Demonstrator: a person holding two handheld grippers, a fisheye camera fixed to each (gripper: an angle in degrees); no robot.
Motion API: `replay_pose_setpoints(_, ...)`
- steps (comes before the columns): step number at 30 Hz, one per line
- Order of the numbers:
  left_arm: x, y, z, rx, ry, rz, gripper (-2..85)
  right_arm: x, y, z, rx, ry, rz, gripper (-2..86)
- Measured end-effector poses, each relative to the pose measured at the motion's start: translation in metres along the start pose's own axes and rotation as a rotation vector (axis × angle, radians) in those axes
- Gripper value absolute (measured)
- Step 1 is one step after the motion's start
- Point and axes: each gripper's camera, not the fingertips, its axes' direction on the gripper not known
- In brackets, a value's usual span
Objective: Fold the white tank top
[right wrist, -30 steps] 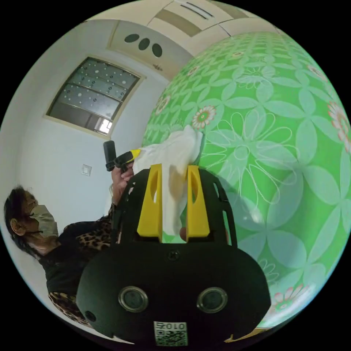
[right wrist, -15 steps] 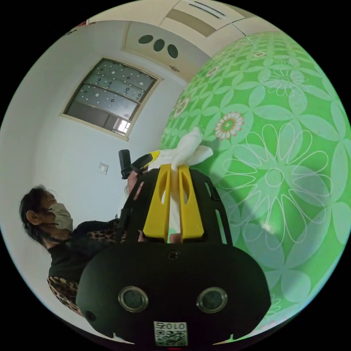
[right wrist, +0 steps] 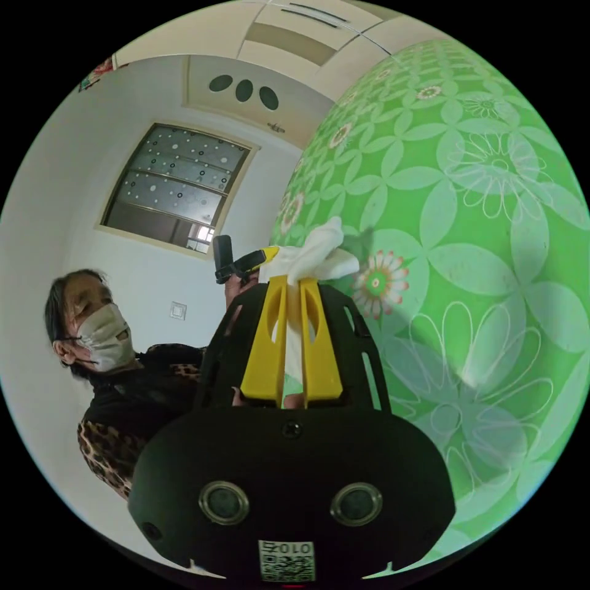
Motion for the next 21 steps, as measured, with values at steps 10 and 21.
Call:
replay_pose_setpoints(10, -0.02, -0.037, -0.016, 0.024, 0.01, -0.122, 1.6, 0.0, -0.025, 0.023, -0.055, 0.169, 0.061, 5.3)
replay_pose_setpoints(21, -0.037, -0.081, 0.003, -0.113, -0.027, -0.183, 1.2, 0.055, -0.014, 0.027, 0.031, 0.071, 0.22, 6.9)
